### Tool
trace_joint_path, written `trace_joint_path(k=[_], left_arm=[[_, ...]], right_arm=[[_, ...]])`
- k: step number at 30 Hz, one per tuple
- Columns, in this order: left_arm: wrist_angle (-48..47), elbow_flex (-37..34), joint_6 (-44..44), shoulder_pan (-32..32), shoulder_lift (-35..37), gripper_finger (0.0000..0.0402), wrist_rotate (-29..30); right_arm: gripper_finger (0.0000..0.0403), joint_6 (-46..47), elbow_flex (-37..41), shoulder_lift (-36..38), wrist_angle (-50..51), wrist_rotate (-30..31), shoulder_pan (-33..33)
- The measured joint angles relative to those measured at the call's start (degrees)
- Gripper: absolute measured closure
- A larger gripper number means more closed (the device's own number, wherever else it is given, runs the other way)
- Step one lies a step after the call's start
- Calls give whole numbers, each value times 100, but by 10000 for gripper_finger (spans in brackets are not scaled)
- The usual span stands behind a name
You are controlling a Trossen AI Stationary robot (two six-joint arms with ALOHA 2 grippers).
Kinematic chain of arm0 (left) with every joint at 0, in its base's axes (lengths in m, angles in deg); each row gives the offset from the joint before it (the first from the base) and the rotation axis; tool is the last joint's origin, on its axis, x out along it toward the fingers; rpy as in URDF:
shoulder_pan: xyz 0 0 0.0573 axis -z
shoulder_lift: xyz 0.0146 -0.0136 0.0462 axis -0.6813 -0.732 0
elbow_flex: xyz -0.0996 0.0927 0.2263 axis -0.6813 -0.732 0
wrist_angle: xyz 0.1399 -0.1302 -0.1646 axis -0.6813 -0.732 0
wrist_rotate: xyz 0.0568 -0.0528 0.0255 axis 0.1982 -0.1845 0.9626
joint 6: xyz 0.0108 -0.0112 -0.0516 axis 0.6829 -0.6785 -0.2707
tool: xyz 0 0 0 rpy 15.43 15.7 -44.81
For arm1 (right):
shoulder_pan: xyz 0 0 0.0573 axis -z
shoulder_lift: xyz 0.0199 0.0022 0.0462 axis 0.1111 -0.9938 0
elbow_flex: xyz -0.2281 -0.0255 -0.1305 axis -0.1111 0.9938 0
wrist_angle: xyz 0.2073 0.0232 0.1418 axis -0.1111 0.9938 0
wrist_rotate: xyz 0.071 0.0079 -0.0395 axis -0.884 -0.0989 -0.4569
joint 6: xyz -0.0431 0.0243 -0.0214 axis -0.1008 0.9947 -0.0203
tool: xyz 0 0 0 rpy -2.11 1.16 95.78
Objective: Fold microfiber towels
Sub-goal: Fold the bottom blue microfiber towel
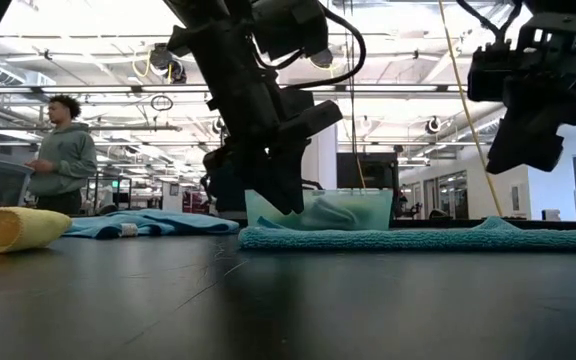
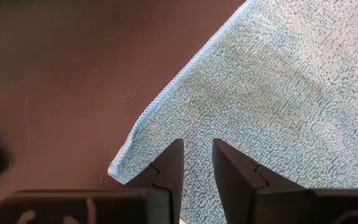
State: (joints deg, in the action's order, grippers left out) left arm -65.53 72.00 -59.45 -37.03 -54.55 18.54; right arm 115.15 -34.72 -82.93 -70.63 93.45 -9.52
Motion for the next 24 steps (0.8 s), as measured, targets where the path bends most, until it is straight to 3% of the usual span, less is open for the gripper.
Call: trace_joint_path(k=[14, 24], left_arm=[[525, 0, 1208, -44, 0, 316, -265], [468, 0, 1461, -223, -15, 316, -801]], right_arm=[[303, 1360, 261, 0, -64, -73, 16], [303, 1983, 282, -1, -169, -653, -13]])
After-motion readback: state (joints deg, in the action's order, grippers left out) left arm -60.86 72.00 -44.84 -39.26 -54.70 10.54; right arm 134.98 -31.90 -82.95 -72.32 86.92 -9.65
